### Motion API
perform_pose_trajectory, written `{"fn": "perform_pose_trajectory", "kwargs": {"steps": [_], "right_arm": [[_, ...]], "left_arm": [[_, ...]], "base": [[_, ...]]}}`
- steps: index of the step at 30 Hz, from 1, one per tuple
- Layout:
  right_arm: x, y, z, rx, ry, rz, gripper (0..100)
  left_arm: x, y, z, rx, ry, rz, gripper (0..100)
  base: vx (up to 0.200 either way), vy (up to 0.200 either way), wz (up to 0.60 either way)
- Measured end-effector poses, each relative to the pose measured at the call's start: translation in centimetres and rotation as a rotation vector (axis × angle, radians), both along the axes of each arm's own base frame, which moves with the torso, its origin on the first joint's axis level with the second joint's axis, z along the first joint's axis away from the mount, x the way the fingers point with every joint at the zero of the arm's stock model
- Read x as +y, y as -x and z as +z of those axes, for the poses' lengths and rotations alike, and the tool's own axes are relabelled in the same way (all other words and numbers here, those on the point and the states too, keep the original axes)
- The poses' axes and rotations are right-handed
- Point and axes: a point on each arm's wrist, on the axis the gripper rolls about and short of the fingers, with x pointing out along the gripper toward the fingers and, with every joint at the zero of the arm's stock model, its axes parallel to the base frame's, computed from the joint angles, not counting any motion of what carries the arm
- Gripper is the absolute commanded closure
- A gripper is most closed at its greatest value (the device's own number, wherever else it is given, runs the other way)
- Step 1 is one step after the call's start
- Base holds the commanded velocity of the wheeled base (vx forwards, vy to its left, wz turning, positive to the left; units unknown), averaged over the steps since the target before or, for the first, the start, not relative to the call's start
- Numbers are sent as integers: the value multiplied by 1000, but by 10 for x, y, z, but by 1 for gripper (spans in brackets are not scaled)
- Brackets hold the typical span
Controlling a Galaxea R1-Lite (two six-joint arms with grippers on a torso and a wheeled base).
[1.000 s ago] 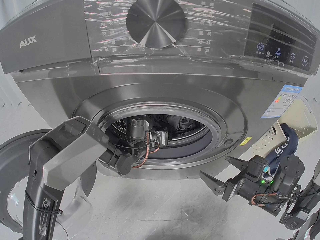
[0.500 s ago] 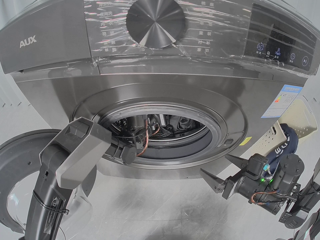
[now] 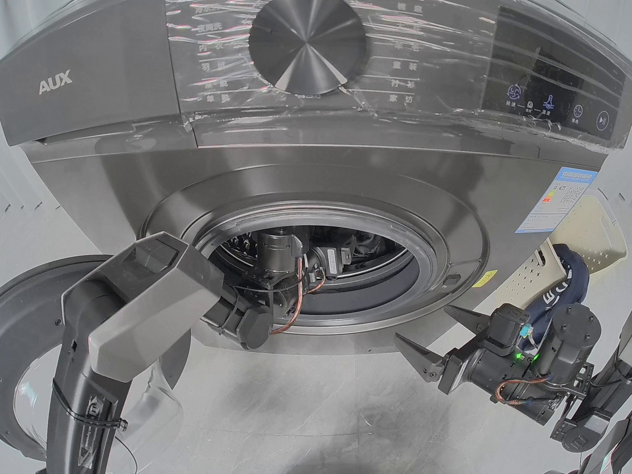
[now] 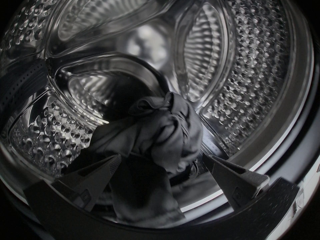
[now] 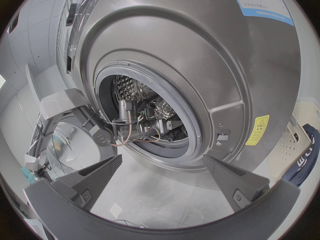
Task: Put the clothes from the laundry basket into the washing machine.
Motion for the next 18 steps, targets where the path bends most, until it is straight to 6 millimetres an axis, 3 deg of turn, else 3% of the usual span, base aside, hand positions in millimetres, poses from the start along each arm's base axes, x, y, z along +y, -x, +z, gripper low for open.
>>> {"fn": "perform_pose_trajectory", "kwargs": {"steps": [4, 10, 18], "right_arm": [[0, 1, -1, 3, 2, 3, 0], [-2, 6, -3, 16, 15, 10, 0], [-4, 19, -3, 23, 22, 39, 0]], "left_arm": [[-1, 27, 1, 24, -33, -44, 0], [4, 83, 0, 27, -70, -152, 0], [26, 163, -2, 24, -121, -269, 0]], "base": [[0, 0, 0], [0, 0, 0], [0, 0, 0]]}}
